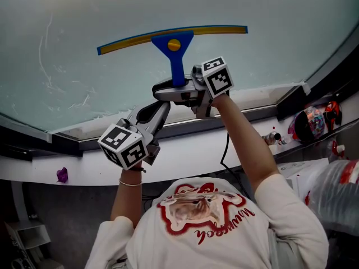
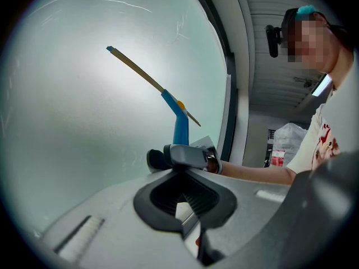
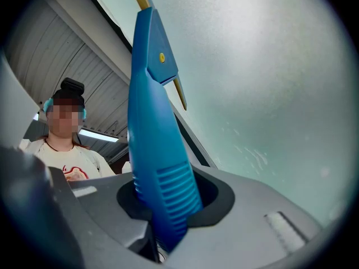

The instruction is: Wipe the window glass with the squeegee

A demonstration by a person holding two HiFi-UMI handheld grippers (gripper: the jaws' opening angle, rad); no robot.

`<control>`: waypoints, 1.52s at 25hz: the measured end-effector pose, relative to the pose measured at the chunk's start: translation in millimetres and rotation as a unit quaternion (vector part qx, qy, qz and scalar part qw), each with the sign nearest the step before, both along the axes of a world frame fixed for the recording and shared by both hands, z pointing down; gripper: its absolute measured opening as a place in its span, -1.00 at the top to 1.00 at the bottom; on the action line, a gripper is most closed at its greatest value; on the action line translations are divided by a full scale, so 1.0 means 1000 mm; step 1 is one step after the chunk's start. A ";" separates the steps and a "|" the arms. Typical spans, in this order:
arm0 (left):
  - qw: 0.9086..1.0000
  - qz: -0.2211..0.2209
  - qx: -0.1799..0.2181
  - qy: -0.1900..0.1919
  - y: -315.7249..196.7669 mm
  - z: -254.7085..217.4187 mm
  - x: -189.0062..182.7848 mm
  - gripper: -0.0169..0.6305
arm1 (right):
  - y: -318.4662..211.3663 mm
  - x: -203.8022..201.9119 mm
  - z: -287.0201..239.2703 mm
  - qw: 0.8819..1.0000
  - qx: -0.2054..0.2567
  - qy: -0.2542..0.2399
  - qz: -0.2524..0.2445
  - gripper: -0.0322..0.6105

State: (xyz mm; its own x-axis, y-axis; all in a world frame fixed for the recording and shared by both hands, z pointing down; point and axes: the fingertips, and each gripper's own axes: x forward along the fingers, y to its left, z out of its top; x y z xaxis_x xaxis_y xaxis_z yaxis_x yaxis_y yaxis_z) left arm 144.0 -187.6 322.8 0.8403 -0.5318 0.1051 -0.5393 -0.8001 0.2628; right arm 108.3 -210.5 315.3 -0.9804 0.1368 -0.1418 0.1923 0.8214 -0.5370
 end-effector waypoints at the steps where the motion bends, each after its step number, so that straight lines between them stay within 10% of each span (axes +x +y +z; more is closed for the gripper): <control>1: 1.000 0.000 -0.001 -0.001 0.001 0.001 0.000 0.94 | 0.001 0.000 0.001 1.000 -0.001 0.000 0.000 0.58; 38: 0.998 0.001 -0.057 -0.022 0.011 0.052 0.004 0.94 | 0.011 0.003 0.053 0.999 -0.047 0.008 -0.007 0.58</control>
State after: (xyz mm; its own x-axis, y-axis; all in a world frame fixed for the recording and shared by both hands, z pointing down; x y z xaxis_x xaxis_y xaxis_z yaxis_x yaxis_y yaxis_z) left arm 147.6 -176.1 374.5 0.8344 -0.5132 0.2009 -0.5510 -0.7674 0.3278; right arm 110.9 -199.1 367.9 -0.9806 0.1371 -0.1398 0.1945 0.7644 -0.6147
